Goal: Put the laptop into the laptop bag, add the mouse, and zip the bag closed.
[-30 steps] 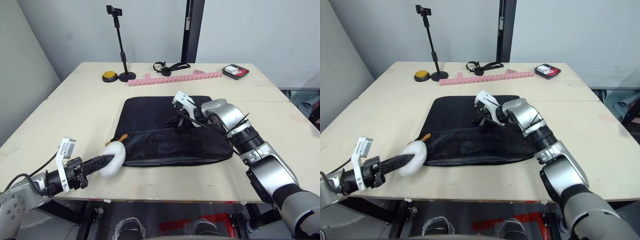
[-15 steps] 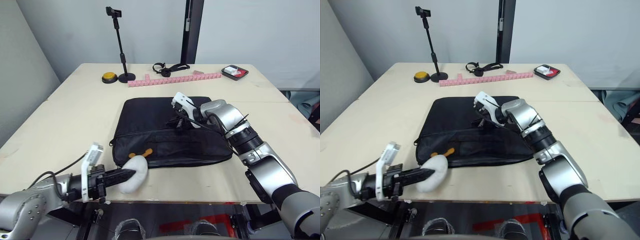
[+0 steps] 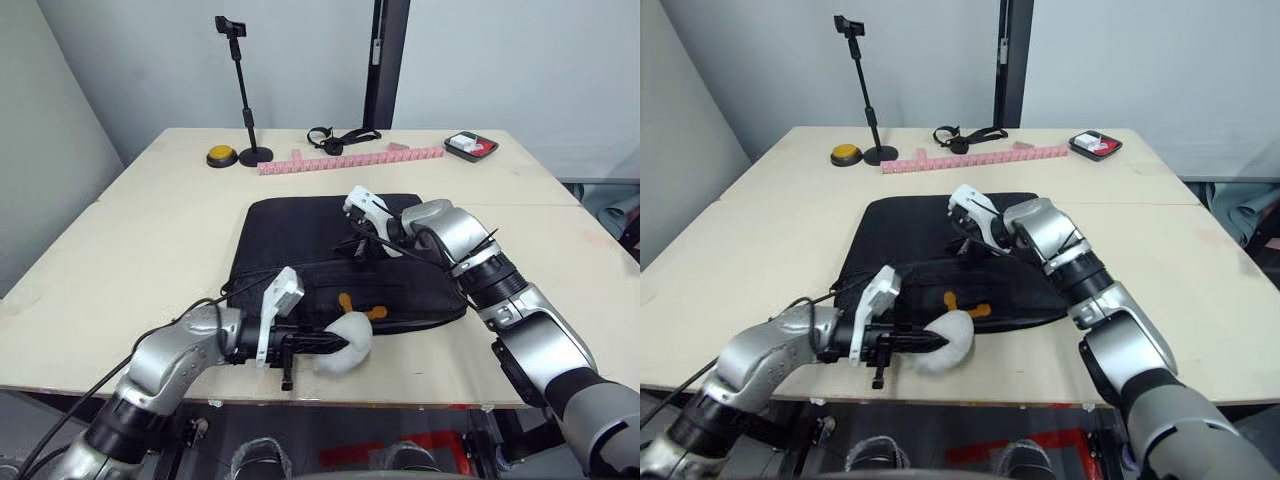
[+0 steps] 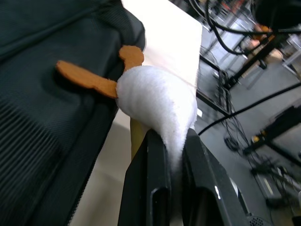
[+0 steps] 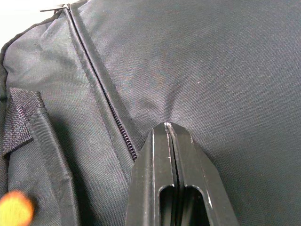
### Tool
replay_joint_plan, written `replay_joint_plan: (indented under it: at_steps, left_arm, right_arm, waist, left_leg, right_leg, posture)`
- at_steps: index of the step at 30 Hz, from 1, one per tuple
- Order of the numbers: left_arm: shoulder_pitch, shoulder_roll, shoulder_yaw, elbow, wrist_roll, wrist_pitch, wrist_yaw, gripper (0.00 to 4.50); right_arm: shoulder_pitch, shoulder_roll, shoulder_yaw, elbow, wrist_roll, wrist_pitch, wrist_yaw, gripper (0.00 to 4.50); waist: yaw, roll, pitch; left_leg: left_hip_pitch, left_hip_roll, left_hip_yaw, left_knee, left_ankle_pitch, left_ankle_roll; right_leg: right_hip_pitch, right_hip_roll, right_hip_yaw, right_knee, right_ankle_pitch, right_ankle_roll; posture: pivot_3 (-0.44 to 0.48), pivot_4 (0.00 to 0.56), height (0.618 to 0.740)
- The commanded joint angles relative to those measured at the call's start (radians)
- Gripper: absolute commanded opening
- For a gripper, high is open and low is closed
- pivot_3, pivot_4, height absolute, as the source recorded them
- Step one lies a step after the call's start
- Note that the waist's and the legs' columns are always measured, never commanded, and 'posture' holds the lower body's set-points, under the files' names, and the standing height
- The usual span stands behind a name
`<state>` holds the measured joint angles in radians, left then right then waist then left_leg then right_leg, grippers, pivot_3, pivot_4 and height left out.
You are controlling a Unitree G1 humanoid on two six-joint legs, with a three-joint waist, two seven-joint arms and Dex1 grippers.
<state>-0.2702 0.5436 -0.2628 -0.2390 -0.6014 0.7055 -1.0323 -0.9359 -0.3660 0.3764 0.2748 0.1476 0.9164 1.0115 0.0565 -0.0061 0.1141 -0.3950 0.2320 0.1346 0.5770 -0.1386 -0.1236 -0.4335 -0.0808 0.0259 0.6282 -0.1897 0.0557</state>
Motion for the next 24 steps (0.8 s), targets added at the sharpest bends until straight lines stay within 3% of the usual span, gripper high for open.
replay_joint_plan:
  at_steps: [1,6,15,24]
  left_arm:
    - [-0.077,-0.047,-0.051,0.085,0.058,-0.074,-0.048,0.03]
    - [-0.168,-0.137,-0.106,0.169,0.103,-0.120,-0.087,0.03]
    - [-0.297,-0.212,-0.173,0.286,0.143,-0.141,-0.218,0.03]
    - [-0.374,-0.302,-0.217,0.468,0.241,-0.212,-0.263,0.03]
  right_arm:
    - [0.044,0.006,0.067,0.024,-0.014,0.059,0.001,0.00]
    - [0.049,0.005,0.062,0.012,-0.010,0.070,-0.008,0.00]
    - [0.037,0.013,0.057,0.017,-0.008,0.073,-0.016,0.00]
    - [0.024,0.017,0.051,0.035,-0.012,0.061,-0.017,0.00]
  waist:
    - [0.000,0.000,0.000]
    - [0.002,0.000,0.000]
    - [0.006,0.000,0.000]
    - [0.010,0.000,0.000]
  left_leg:
    - [0.000,0.000,0.000,0.000,0.000,0.000]
    - [0.000,0.000,0.000,0.000,0.000,0.000]
    - [0.002,0.000,0.002,0.000,0.000,0.000]
    - [0.007,0.000,0.005,-0.002,0.000,0.000]
  right_leg:
    - [0.000,0.000,0.000,0.000,0.000,0.000]
    - [0.000,0.000,0.000,0.000,0.000,0.000]
    - [0.001,0.000,0.002,0.000,0.000,0.000]
    - [0.003,0.000,0.003,0.000,0.000,0.000]
  posture:
    - [0.000,0.150,0.733]
    - [0.000,0.150,0.733]
    - [0.000,0.150,0.733]
    - [0.000,0.150,0.733]
